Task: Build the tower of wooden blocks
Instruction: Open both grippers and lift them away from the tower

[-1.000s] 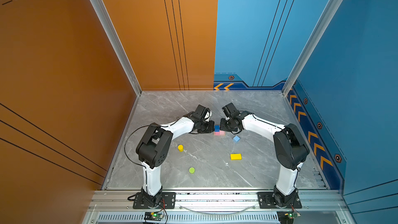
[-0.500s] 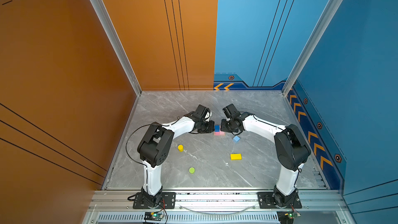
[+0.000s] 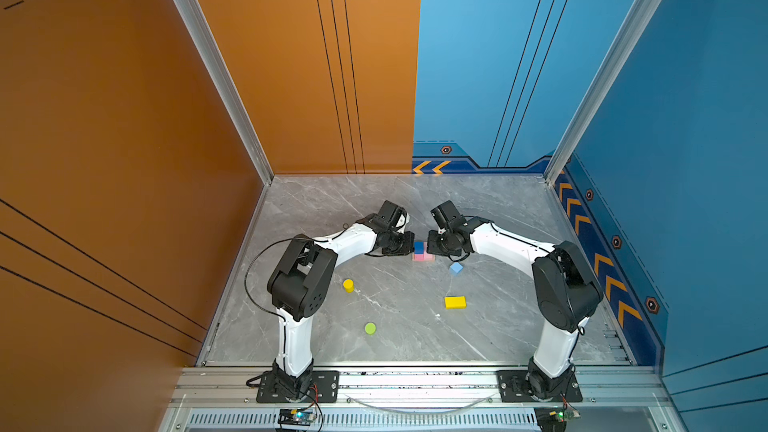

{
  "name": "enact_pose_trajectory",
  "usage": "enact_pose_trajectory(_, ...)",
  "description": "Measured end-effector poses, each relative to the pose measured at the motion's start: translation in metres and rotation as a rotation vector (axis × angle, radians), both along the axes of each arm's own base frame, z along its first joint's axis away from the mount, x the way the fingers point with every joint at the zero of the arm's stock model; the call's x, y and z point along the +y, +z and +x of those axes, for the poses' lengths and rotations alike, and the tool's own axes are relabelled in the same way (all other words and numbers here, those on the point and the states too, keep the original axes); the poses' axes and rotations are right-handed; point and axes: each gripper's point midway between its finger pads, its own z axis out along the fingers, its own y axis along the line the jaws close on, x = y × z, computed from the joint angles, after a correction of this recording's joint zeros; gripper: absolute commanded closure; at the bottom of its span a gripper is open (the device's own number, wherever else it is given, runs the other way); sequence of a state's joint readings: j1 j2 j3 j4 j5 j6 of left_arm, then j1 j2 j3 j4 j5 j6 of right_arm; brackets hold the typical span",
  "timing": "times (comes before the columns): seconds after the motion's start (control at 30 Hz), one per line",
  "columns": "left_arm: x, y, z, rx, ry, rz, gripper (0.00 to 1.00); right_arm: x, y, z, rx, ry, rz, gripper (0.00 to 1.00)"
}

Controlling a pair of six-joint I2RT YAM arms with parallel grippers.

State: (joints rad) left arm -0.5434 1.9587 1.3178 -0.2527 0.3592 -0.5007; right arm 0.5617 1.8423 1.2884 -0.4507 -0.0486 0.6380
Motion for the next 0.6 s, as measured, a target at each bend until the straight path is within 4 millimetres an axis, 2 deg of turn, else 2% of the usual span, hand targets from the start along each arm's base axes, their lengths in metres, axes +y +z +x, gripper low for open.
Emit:
enact_pose_trajectory(0.37,0.001,-0.005,0.0,0.008,-0.001,0.01,1.0,-0.003,0.005,-0.001,-0.005,-0.014,0.008,0.97)
enact_pose_trajectory(0.6,0.009,-0.006,0.002,0.01,0.02,0.035,1.0,-0.01,0.021,-0.003,-0.046,-0.027,0.01,0.97)
